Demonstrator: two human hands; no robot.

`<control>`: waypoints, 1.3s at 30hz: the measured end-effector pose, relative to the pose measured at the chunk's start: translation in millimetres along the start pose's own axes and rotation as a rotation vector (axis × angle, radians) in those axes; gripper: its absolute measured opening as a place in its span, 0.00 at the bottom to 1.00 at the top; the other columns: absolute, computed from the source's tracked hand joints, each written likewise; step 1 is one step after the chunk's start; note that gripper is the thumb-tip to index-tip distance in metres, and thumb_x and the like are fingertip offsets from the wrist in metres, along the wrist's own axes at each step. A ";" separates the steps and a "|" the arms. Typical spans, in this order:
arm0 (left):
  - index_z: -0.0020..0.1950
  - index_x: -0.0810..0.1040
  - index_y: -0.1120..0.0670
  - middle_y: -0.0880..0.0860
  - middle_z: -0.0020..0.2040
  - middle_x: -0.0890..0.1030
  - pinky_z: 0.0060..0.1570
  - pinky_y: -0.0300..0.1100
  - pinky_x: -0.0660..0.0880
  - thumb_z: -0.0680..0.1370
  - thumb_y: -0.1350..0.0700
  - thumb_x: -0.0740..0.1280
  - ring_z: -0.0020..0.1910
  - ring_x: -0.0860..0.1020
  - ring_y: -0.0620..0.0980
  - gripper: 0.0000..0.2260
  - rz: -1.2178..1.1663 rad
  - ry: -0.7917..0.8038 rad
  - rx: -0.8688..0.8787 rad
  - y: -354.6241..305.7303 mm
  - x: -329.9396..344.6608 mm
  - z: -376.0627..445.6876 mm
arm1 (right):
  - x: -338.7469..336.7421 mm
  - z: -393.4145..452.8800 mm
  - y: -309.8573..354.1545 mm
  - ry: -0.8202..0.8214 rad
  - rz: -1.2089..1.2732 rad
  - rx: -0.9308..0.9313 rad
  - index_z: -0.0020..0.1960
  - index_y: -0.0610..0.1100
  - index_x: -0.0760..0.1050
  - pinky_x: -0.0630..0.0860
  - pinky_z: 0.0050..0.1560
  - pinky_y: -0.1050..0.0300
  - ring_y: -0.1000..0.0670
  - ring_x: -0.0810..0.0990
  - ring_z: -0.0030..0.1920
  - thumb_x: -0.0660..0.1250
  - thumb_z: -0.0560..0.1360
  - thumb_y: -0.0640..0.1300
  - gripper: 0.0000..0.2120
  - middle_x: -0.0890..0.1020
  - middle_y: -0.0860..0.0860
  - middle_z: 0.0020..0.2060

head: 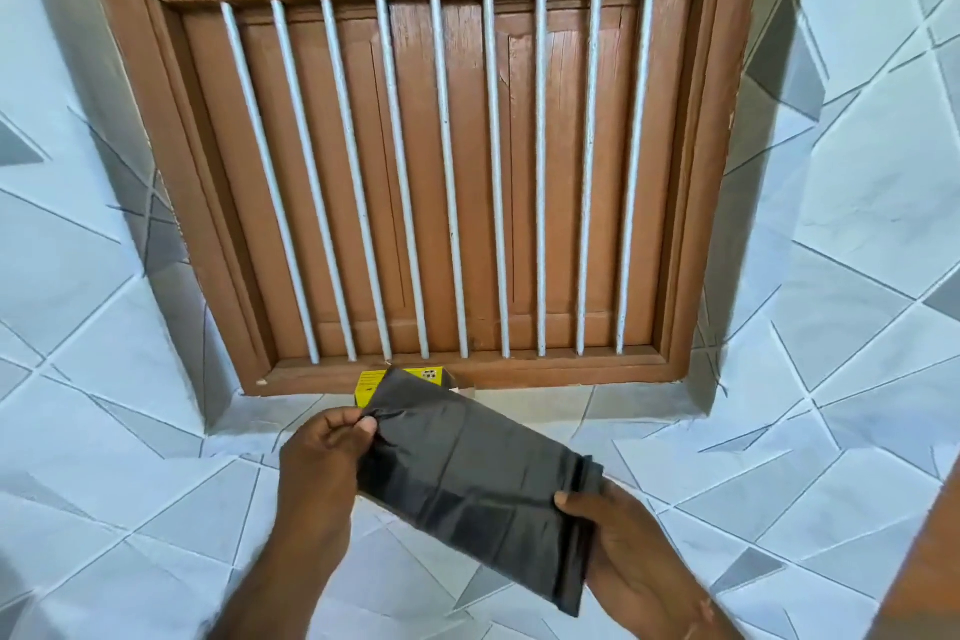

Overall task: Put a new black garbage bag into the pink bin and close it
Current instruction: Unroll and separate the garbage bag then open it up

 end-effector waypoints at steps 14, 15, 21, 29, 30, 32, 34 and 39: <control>0.51 0.78 0.60 0.61 0.50 0.80 0.57 0.56 0.73 0.78 0.60 0.64 0.48 0.76 0.59 0.05 -0.022 -0.108 -0.123 46.7 -167.7 60.3 | 53.6 -20.2 -31.1 -0.160 -0.155 -0.096 0.54 0.33 0.80 0.77 0.48 0.50 0.40 0.81 0.45 0.61 0.71 0.27 0.15 0.84 0.36 0.48; 0.52 0.78 0.58 0.61 0.52 0.79 0.59 0.58 0.72 0.79 0.59 0.63 0.49 0.76 0.60 0.05 -0.005 -0.091 -0.147 50.9 -173.1 61.0 | 56.9 -20.3 -36.0 -0.167 -0.162 -0.100 0.51 0.34 0.81 0.76 0.50 0.48 0.41 0.80 0.44 0.61 0.71 0.27 0.14 0.84 0.37 0.46; 0.58 0.78 0.57 0.58 0.57 0.79 0.59 0.57 0.75 0.77 0.66 0.60 0.56 0.76 0.63 0.13 0.159 -0.243 -0.109 37.9 -197.3 49.3 | 77.5 -33.4 -54.9 -0.257 -0.211 -0.157 0.36 0.38 0.80 0.75 0.42 0.51 0.47 0.81 0.31 0.58 0.78 0.31 0.16 0.83 0.43 0.31; 0.49 0.82 0.56 0.57 0.52 0.81 0.55 0.53 0.76 0.71 0.68 0.59 0.52 0.78 0.61 0.15 -0.014 -0.339 -0.077 21.2 -192.3 29.9 | 97.3 -38.6 -15.5 -0.183 -0.234 -0.224 0.57 0.38 0.80 0.71 0.64 0.38 0.37 0.78 0.54 0.59 0.79 0.37 0.13 0.82 0.36 0.56; 0.48 0.82 0.57 0.57 0.52 0.82 0.55 0.54 0.76 0.70 0.66 0.60 0.51 0.78 0.62 0.14 -0.084 -0.362 -0.096 24.6 -193.8 30.5 | 94.4 -40.6 -8.0 -0.201 -0.247 -0.249 0.56 0.38 0.80 0.73 0.61 0.39 0.38 0.79 0.52 0.59 0.79 0.37 0.12 0.83 0.37 0.54; 0.44 0.81 0.56 0.58 0.51 0.83 0.57 0.57 0.77 0.71 0.60 0.63 0.50 0.79 0.61 0.08 -0.139 -0.371 -0.104 26.0 -193.0 31.3 | 87.5 -44.3 3.2 -0.238 -0.241 -0.282 0.56 0.37 0.80 0.73 0.52 0.45 0.40 0.77 0.48 0.59 0.79 0.37 0.12 0.83 0.38 0.49; 0.41 0.81 0.54 0.58 0.49 0.82 0.57 0.56 0.76 0.72 0.59 0.67 0.48 0.80 0.60 0.03 -0.117 -0.346 -0.073 25.2 -188.7 30.5 | 81.1 -44.1 5.9 -0.242 -0.225 -0.281 0.55 0.36 0.80 0.72 0.52 0.44 0.40 0.77 0.49 0.60 0.79 0.37 0.12 0.82 0.34 0.51; 0.46 0.80 0.54 0.57 0.47 0.81 0.57 0.55 0.77 0.74 0.59 0.68 0.48 0.80 0.61 0.03 -0.065 -0.394 -0.037 25.2 -184.4 24.8 | 85.5 -39.2 4.9 -0.180 -0.168 -0.264 0.52 0.36 0.80 0.76 0.57 0.43 0.38 0.82 0.49 0.64 0.78 0.41 0.09 0.84 0.37 0.49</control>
Point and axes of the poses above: each hand's wrist, its own z-axis towards the middle knuckle, its own x-axis out of the palm, y = z × x, the point moved 9 cm from there along z, towards the middle knuckle
